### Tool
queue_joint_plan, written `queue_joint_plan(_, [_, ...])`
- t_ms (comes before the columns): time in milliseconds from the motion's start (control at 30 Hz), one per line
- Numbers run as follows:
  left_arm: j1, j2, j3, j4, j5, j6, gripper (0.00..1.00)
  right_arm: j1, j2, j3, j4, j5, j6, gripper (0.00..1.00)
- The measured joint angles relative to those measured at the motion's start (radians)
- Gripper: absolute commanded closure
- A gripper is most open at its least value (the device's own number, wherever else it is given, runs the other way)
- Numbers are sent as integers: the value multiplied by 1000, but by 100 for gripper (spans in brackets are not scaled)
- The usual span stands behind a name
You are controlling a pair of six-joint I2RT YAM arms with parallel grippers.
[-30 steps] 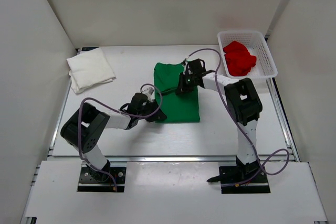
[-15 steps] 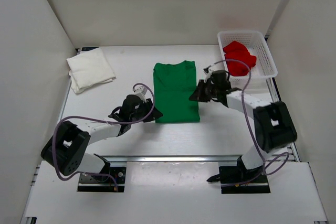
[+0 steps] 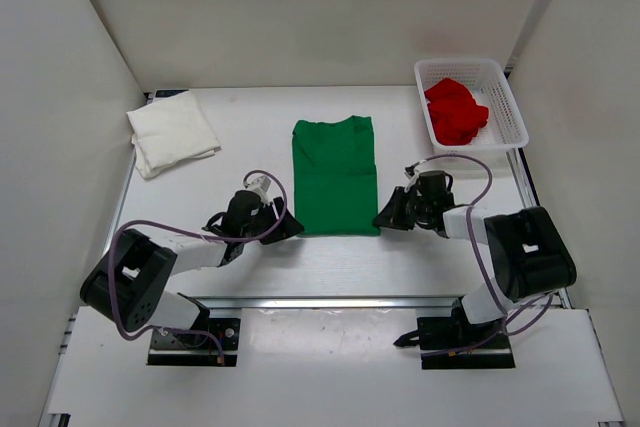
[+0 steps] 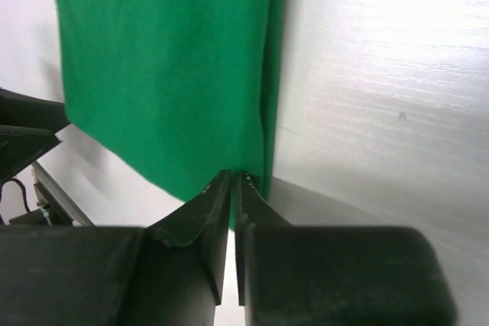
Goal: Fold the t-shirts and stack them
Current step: Fold the folded rectangular tshirt in 1/3 of the way, then grab one side of the 2/3 rectangular tshirt with both arms
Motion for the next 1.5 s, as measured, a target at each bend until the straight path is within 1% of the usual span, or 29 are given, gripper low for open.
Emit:
queue_joint_plan(33, [-1,3,0,8,1,-1,32,-1,-8,-1,2,1,-1,88])
queue_joint_plan(67, [-2,7,0,15,1,-2,34,-2,-24,-4,-1,3,-1,83])
queue_joint_plan(100, [-4,12,1,23,1,-3,36,-3,-46,-9,-2,7,0,80])
queue_joint_plan(200, [-9,34,1,47,1,-8,42,-4,-161,-39,-1,33,-9,69])
queue_joint_plan(233, [-9,41,3,55,0,-9,44,-3,-203,-54,2,45,-13,68])
queue_joint_plan(267, [-10,46,3,59,0,-11,47,-3,-231,-68,5,55,-16,65])
queue_joint_plan(333, [-12,56,3,67,-5,-12,53,-3,-265,-104,6,72,-24,63])
queue_joint_plan(400, [-17,66,3,74,-10,-16,55,-3,-253,-124,1,79,-27,61])
queue_joint_plan(433, [-19,71,5,76,-11,-16,60,-3,-235,-130,-5,80,-27,61])
queue_joint_plan(500, [-22,87,12,81,-12,-18,63,5,-187,-131,-15,74,-24,60])
queue_joint_plan(567, [-24,103,22,86,-12,-21,73,16,-161,-116,2,67,-25,66])
queue_joint_plan(600, [-26,110,26,86,-14,-23,76,23,-147,-111,11,63,-24,75])
queue_joint_plan(633, [-28,116,27,86,-16,-23,82,26,-126,-107,23,55,-24,82])
queue_joint_plan(667, [-29,119,29,86,-19,-25,85,27,-104,-103,36,48,-21,87])
queue_joint_plan(700, [-31,120,32,81,-22,-25,91,27,-80,-99,50,33,-16,95])
queue_joint_plan(733, [-32,120,33,77,-25,-26,95,28,-63,-95,63,23,-11,99])
queue_joint_plan(767, [-34,119,34,75,-28,-27,99,29,-50,-92,72,14,-2,100])
queue_joint_plan(800, [-34,117,34,72,-31,-27,100,30,-44,-91,77,9,3,100])
queue_joint_plan(900, [-34,100,34,48,-37,-26,100,39,-50,-92,76,7,9,100])
queue_joint_plan(967, [-37,71,23,24,-44,-21,100,55,-84,-108,63,13,11,100])
queue_joint_plan(1033, [-55,12,-10,-5,-59,-16,100,86,-163,-148,42,31,11,100])
queue_joint_plan(1100, [-95,-83,-72,-35,-69,-14,100,137,-278,-211,9,58,14,100])
queue_joint_plan(1167, [-155,-206,-148,-85,-87,-19,100,225,-404,-279,-40,117,32,100])
queue_joint_plan(1233, [-257,-358,-200,-197,-135,-32,100,347,-527,-335,-120,175,63,100])
queue_joint_plan(1300, [-390,-534,-211,-341,-182,-59,100,480,-648,-362,-215,244,116,100])
queue_joint_plan(1333, [-424,-608,-210,-389,-187,-71,100,546,-713,-362,-276,273,143,100])
queue_joint_plan(1367, [-430,-686,-209,-435,-186,-81,100,585,-760,-359,-319,299,161,100])
queue_joint_plan(1433, [-377,-801,-201,-497,-180,-88,100,604,-827,-326,-409,335,172,100])
queue_joint_plan(1500, [-248,-833,-157,-538,-139,-72,100,534,-827,-261,-466,337,155,100])
